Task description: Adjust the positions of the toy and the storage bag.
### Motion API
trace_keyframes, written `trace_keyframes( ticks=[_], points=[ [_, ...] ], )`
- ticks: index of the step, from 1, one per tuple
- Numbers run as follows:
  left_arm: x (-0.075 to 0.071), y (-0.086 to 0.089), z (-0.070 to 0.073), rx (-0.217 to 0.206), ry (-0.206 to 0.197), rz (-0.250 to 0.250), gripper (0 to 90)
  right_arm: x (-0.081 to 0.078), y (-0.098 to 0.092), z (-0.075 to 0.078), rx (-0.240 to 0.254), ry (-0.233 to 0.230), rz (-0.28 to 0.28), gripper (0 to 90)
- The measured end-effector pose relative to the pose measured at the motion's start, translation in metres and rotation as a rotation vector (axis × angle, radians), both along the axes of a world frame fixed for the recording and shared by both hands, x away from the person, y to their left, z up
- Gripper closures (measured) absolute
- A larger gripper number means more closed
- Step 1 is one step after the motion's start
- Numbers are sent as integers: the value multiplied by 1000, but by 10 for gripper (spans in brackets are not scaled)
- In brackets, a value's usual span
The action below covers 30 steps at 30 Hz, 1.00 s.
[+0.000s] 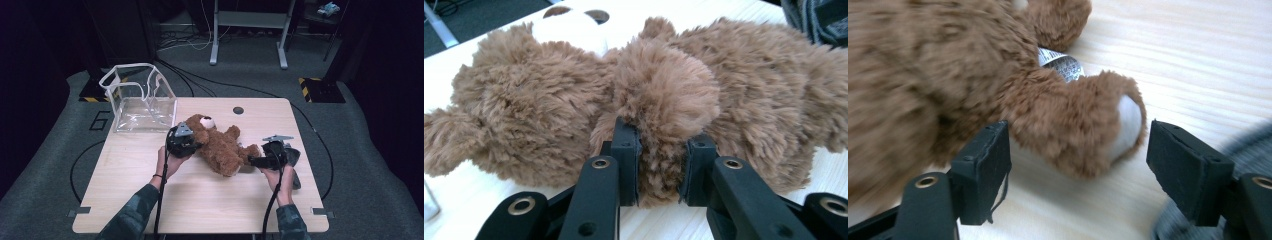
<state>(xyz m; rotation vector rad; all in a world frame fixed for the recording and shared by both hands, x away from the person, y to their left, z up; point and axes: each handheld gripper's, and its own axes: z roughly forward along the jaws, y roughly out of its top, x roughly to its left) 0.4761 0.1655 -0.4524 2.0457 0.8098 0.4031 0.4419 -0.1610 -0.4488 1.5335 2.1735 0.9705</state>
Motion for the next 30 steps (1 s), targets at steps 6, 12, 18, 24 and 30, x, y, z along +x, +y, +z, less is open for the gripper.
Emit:
trace_keyframes(
  ticks=[6, 12, 18, 24, 30],
  points=[
    [-2, 8, -6, -2, 14, 15, 736, 27, 13, -19, -23, 116, 32, 198],
    [-2, 10, -14, -18, 18, 27, 737, 35, 15, -30, -17, 139, 71, 331],
    [-2, 8, -14, -20, 12, 32, 743, 34, 19, -32, -39, 141, 106, 583],
    [-4, 12, -8, -14, -29, 50, 767, 30, 23, -26, -74, 103, 82, 731],
    [0, 20, 2, -21, -39, 61, 780, 22, 18, -12, -78, 28, 29, 743]
  ],
)
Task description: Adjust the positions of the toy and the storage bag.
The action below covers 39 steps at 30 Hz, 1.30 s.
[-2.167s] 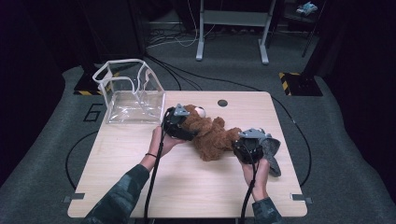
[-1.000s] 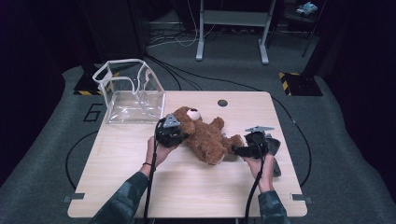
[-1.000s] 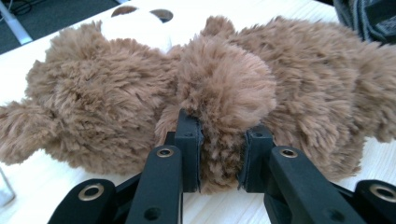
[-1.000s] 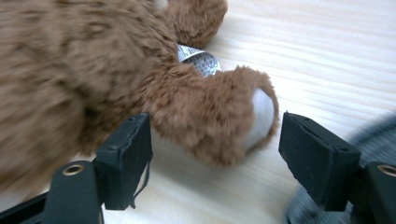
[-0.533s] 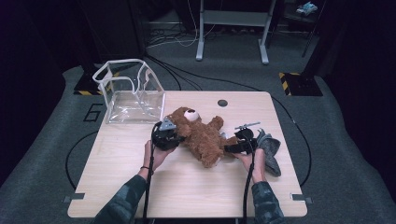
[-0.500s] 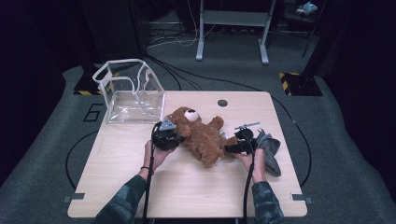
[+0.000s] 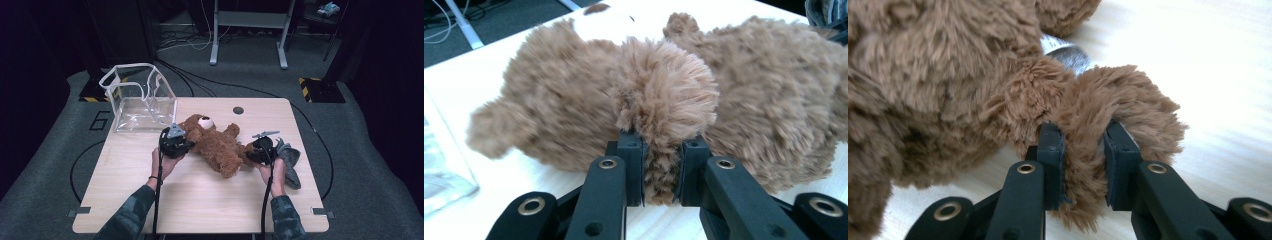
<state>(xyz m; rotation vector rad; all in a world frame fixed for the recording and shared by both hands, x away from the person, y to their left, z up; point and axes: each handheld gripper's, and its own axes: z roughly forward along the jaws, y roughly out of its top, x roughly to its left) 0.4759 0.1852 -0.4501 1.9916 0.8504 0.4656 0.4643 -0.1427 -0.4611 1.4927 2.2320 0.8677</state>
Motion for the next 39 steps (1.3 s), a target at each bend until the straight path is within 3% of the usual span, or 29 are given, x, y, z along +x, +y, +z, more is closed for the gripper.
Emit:
trace_keyframes(
  ticks=[8, 21, 34, 39],
  points=[
    [9, 4, 10, -12, 12, -8, 792, -8, -1, 24, -49, -107, -23, 750],
    [28, -11, 35, -10, -47, -40, 798, -29, -11, 63, -103, -257, -56, 756],
    [44, -24, 41, 25, -59, -48, 800, -57, -11, 76, -142, -336, -80, 758],
    [50, -26, 39, 41, -45, -37, 801, -70, -4, 72, -136, -333, -72, 759]
  ],
)
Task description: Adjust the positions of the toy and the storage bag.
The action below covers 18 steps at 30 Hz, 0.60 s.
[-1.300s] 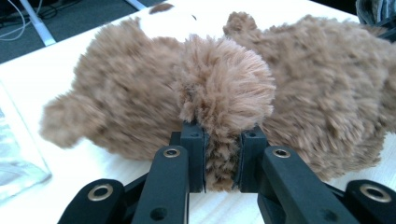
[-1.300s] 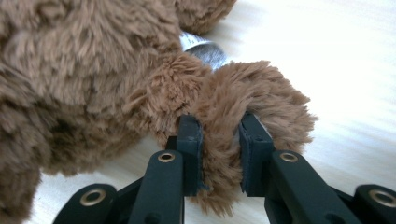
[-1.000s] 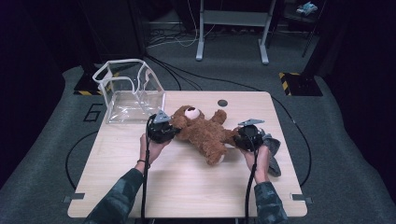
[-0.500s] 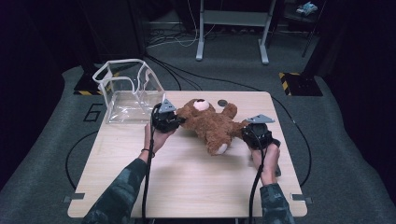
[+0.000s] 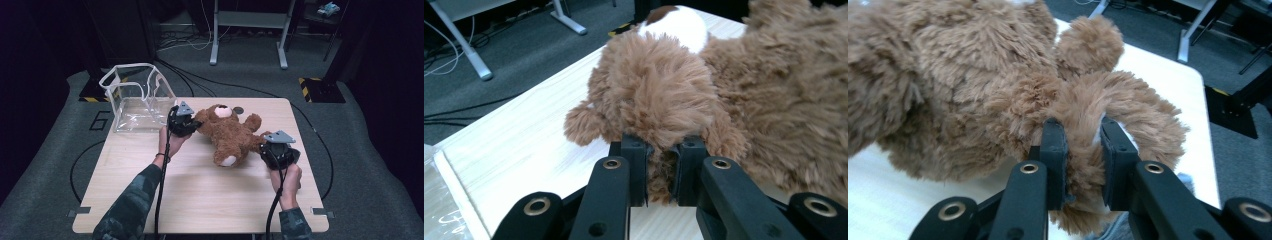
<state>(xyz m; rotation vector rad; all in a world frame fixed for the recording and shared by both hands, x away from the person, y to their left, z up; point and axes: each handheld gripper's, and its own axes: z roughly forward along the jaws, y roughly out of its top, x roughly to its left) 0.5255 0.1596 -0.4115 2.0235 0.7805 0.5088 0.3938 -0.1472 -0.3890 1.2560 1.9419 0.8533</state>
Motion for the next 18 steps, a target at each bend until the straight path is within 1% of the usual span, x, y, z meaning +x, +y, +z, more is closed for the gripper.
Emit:
trace_keyframes(
  ticks=[1, 3, 5, 6, 8, 9, 10, 11, 13, 14, 15, 16, 17, 18],
  points=[
    [1, 0, -1, 8, -7, 1, 801, -3, 2, -2, 0, 0, 3, 759],
    [4, 1, -4, 17, 3, 5, 801, -8, 6, -7, 2, 11, 12, 759],
    [6, 1, -8, 15, 16, 10, 801, -13, 11, -12, -2, 20, 26, 759],
    [8, 2, -11, 19, 31, 13, 800, -15, 13, -15, 3, 26, 32, 759],
    [11, 4, -17, 11, 61, 22, 800, -18, 18, -21, 13, 43, 49, 758],
    [12, 4, -19, 10, 68, 27, 799, -20, 22, -27, 11, 60, 59, 757],
    [13, 5, -23, -1, 86, 35, 798, -21, 24, -30, 12, 70, 70, 755],
    [14, 6, -25, 5, 99, 35, 796, -21, 27, -37, 11, 84, 84, 751],
    [14, 8, -31, 20, 117, 43, 792, -21, 32, -46, 24, 112, 94, 746],
    [14, 9, -33, 18, 115, 50, 790, -21, 35, -52, 38, 128, 107, 740],
    [14, 11, -35, 11, 123, 57, 789, -21, 36, -55, 51, 135, 109, 738],
    [15, 13, -37, 4, 135, 63, 788, -21, 36, -57, 65, 143, 129, 735],
    [15, 14, -38, -3, 139, 70, 786, -21, 35, -58, 95, 142, 138, 732],
    [16, 15, -39, -10, 146, 74, 784, -21, 36, -59, 106, 148, 140, 728]
  ],
)
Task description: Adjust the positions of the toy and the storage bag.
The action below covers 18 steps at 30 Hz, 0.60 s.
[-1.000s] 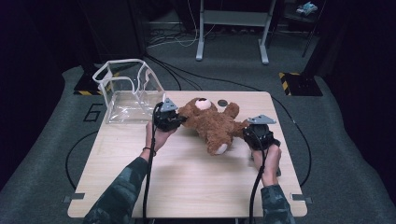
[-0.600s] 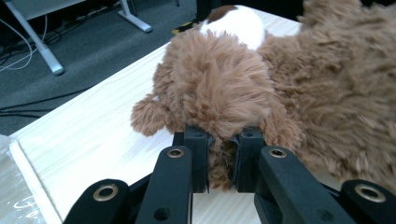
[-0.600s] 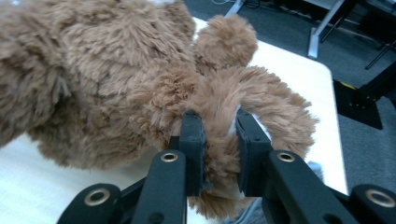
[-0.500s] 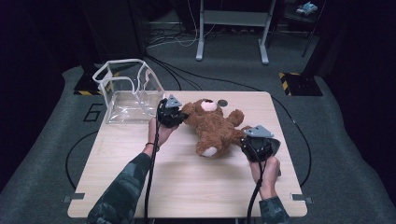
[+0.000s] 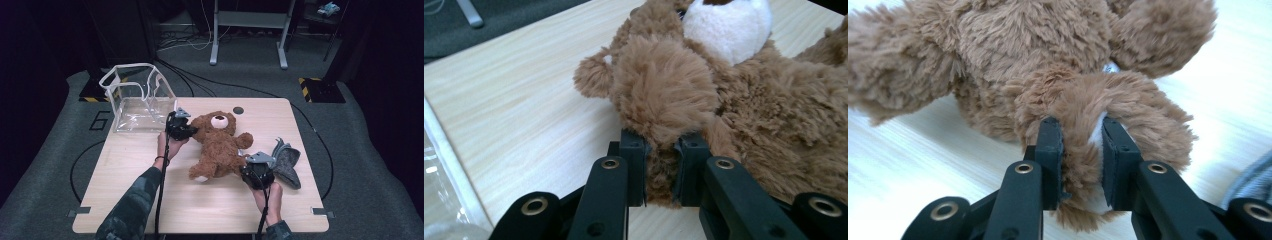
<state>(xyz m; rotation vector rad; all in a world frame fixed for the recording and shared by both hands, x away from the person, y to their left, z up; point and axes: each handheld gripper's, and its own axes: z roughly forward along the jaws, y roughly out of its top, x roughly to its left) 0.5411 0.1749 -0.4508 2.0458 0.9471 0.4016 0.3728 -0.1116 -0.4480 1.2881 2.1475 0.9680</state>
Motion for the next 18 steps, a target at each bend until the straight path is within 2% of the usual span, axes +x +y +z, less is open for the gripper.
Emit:
trace_keyframes(
  ticks=[3, 5, 10, 13, 16, 18],
  points=[
    [0, 2, -4, -27, 17, 19, 771, 1, 0, -3, 16, 12, 32, 673],
    [0, 4, -7, -62, 34, 39, 755, 1, -2, -4, 28, 14, 37, 581],
    [0, 11, -14, -106, 62, 64, 734, -5, -16, -9, 76, 12, 31, 309],
    [-3, 15, -16, -138, 68, 74, 711, -13, -26, -18, 79, -8, 27, 201],
    [-7, 17, -14, -148, 71, 93, 661, -19, -36, -32, 61, -5, 12, 147],
    [-8, 19, -12, -150, 73, 101, 603, -21, -41, -41, 59, 2, 14, 149]
  ],
)
